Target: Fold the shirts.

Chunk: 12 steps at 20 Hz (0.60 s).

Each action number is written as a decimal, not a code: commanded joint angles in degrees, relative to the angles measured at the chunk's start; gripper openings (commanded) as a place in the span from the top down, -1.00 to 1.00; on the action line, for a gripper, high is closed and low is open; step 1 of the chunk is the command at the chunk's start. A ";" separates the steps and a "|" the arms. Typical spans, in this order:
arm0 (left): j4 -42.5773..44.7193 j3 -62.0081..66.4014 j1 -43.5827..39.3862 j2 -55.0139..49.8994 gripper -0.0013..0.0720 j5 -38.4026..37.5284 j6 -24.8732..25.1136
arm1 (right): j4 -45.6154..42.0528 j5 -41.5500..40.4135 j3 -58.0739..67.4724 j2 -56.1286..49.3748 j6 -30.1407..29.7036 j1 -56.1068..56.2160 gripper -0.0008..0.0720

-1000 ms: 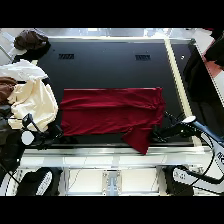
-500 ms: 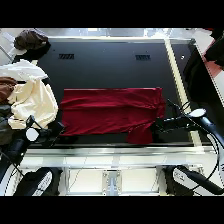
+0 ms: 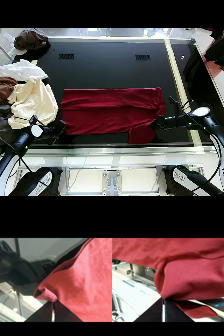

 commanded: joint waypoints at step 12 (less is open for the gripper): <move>5.62 22.58 -0.07 6.69 0.95 -0.17 29.11 | -13.05 -11.43 14.64 5.86 4.79 3.21 0.95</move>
